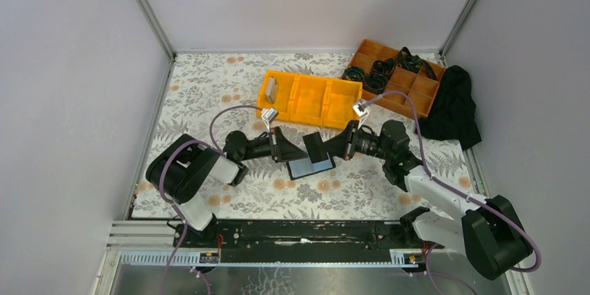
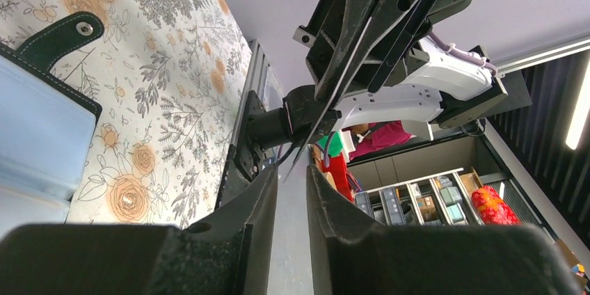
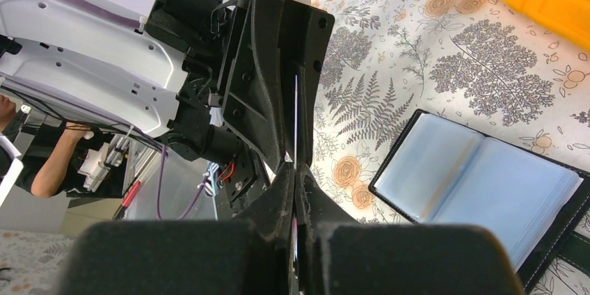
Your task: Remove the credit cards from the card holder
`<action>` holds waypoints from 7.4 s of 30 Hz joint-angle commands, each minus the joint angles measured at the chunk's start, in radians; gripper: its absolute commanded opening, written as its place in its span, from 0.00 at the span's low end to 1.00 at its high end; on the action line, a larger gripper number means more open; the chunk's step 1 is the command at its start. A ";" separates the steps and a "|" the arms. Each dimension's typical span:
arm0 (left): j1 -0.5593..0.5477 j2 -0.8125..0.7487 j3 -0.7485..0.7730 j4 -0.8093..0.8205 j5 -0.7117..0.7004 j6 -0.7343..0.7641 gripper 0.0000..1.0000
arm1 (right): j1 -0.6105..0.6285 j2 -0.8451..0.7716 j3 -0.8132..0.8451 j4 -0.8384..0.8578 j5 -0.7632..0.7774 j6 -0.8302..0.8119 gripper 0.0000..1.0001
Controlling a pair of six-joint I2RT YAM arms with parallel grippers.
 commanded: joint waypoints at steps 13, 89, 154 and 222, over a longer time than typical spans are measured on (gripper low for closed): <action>-0.035 0.025 0.111 0.105 -0.041 0.037 0.06 | -0.004 -0.056 0.013 0.001 0.008 -0.002 0.00; 0.286 0.664 1.953 -2.478 -0.666 1.204 0.00 | -0.004 0.149 0.243 -0.548 0.408 -0.321 0.57; 0.253 -0.030 1.058 -1.778 -0.691 1.018 0.00 | 0.137 1.026 1.149 -0.844 0.567 -0.321 0.00; 0.210 0.477 1.578 -2.408 -0.715 1.176 0.00 | 0.155 0.495 0.767 -0.804 0.807 -0.411 0.01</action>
